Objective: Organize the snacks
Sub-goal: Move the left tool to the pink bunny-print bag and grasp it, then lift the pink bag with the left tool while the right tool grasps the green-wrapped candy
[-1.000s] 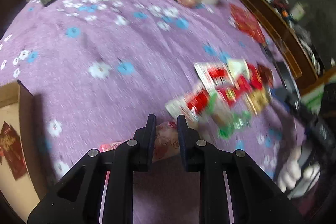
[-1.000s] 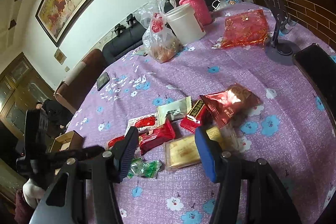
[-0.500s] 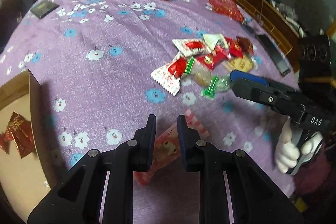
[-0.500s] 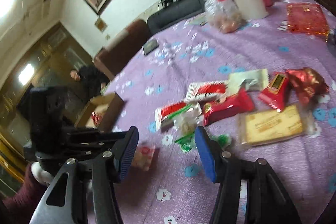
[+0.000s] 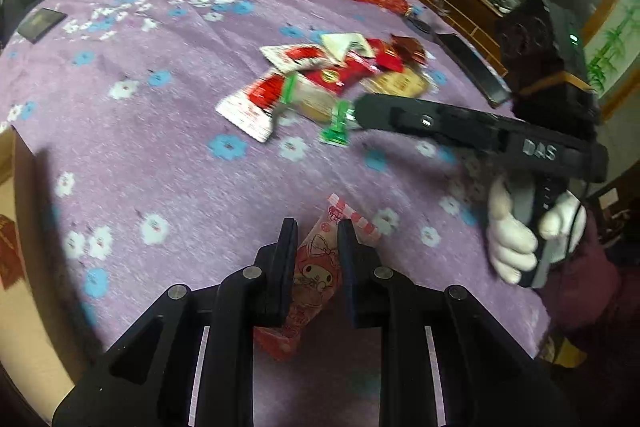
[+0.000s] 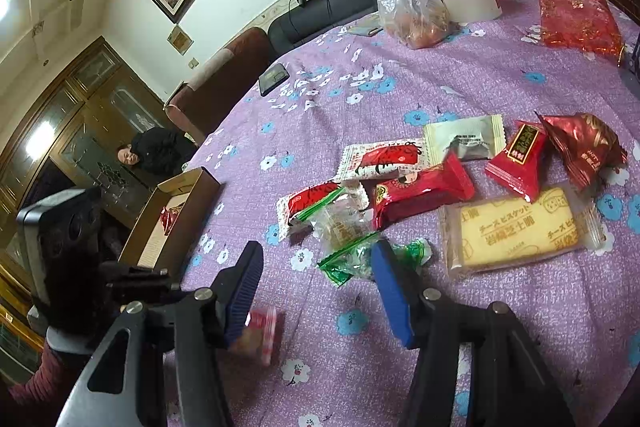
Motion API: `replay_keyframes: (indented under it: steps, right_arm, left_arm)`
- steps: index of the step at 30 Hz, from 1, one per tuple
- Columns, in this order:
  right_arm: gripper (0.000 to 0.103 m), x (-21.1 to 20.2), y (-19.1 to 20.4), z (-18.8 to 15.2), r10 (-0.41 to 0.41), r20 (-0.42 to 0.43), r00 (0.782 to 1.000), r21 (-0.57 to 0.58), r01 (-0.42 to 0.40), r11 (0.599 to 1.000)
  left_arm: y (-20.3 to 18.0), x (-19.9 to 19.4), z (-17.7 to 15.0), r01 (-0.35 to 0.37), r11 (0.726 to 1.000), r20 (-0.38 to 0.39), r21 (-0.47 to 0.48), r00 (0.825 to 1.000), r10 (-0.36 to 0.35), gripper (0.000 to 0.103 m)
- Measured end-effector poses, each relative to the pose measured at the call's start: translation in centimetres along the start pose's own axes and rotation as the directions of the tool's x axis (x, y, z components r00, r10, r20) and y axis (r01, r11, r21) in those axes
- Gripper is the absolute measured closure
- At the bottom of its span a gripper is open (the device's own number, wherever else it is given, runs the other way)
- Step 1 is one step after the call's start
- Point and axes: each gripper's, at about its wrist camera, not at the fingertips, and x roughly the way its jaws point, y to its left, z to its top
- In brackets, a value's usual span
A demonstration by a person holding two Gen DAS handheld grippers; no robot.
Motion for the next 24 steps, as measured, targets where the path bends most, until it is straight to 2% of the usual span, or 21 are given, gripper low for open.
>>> replay_keyframes:
  steps: [4,6,9,13,16,18,19,20,21,24]
  right_arm:
    - [0.042,0.1,-0.4,0.0,0.004,-0.012,1.000,0.022,-0.003,1.000]
    - [0.042,0.2,-0.8,0.0,0.010,-0.023,1.000,0.045,-0.009,0.999]
    - [0.039,0.7,-1.1,0.0,0.008,-0.046,0.999,0.065,-0.005,0.998]
    - [0.037,0.8,-0.6,-0.2,-0.007,-0.053,0.999,0.035,0.008,0.999]
    - [0.037,0.9,-0.6,-0.3,-0.009,-0.052,0.999,0.030,0.010,1.000]
    - [0.037,0.9,-0.6,-0.3,-0.006,-0.052,0.999,0.032,0.008,0.999]
    - [0.037,0.8,-0.6,-0.3,-0.005,-0.052,0.999,0.034,0.007,0.999]
    - [0.037,0.8,-0.6,-0.3,-0.004,-0.051,0.999,0.034,0.006,0.999]
    - [0.037,0.9,-0.6,-0.3,-0.005,-0.051,0.999,0.033,0.007,0.999]
    - [0.037,0.8,-0.5,-0.3,-0.014,-0.050,0.999,0.024,0.015,1.000]
  left_arm:
    - [0.0,-0.9,-0.4,0.062,0.997,0.038,-0.053,0.997,-0.060,0.085]
    - [0.1,-1.3,-0.4,0.068,0.995,0.049,-0.075,0.997,-0.065,0.085]
    - [-0.3,-0.7,-0.8,-0.028,0.998,-0.004,-0.063,1.000,0.028,0.085]
    - [-1.3,-0.9,-1.5,-0.049,0.999,0.015,-0.017,0.999,0.049,0.085]
    - [-2.7,-0.5,-2.2,-0.089,0.995,0.009,0.054,0.996,0.089,0.084]
    - [-3.7,0.2,-2.7,-0.066,0.995,-0.003,0.078,0.998,0.067,0.070]
    - [-4.0,0.5,-2.9,-0.058,0.995,-0.011,0.080,0.998,0.059,0.068]
    - [-4.3,1.1,-3.1,-0.063,0.994,-0.020,0.085,0.998,0.065,0.067]
    - [-4.8,1.1,-3.3,-0.089,0.991,0.011,0.099,0.996,0.088,0.060]
    - [-5.8,1.8,-3.4,-0.119,0.988,0.025,0.097,0.993,0.117,0.042]
